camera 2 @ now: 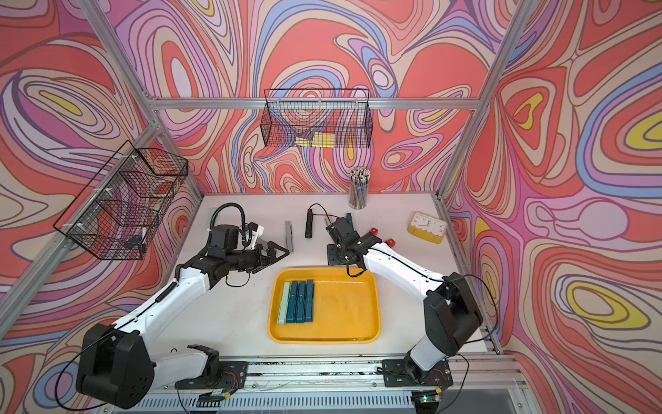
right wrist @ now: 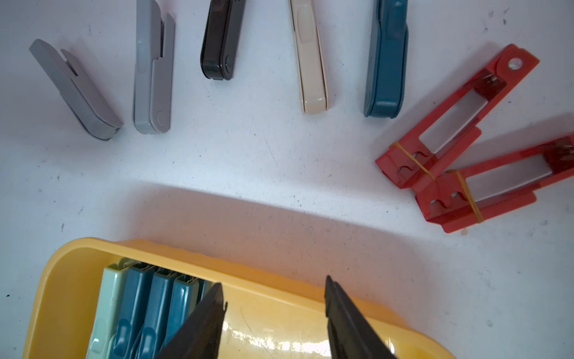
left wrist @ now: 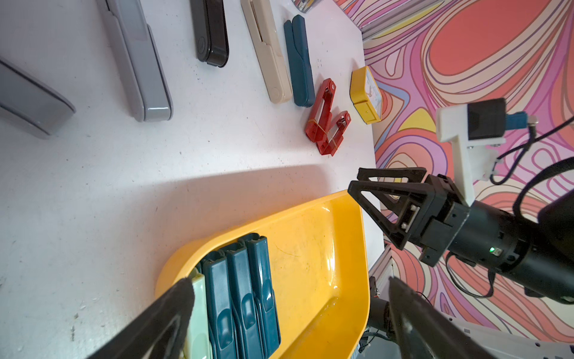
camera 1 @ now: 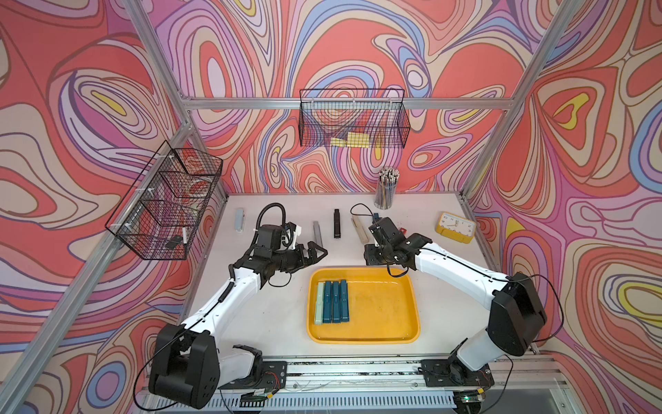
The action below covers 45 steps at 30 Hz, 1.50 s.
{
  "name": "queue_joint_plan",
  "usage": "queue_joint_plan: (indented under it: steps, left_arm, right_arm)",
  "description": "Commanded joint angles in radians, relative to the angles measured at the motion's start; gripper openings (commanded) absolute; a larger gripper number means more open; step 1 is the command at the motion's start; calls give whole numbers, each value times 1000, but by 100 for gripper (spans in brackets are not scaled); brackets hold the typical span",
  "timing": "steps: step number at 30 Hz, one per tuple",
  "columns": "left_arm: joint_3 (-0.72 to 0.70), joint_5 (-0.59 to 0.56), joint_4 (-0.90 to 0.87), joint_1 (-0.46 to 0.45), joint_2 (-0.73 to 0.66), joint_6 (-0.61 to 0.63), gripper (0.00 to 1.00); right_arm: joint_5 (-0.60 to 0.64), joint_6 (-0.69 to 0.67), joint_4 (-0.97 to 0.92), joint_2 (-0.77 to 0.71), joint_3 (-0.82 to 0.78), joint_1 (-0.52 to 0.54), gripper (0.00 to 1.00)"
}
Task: Put the pruning pliers into the storage box
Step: Place the pruning pliers in the storage box.
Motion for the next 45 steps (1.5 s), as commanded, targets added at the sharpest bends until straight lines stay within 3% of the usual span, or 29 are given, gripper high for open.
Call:
queue_joint_plan:
  steps: [1, 24, 45]
  left_arm:
    - [49, 16, -8, -4, 37, 25, 99]
    - [203, 34, 36, -10, 221, -4, 99]
    - [243, 24, 43, -12, 296, -12, 99]
  right_arm:
    - [-38, -50, -10, 32, 41, -30, 56]
    - [-117, -221, -21, 364, 336, -279, 50]
    - [-173, -269, -18, 532, 470, -351, 50]
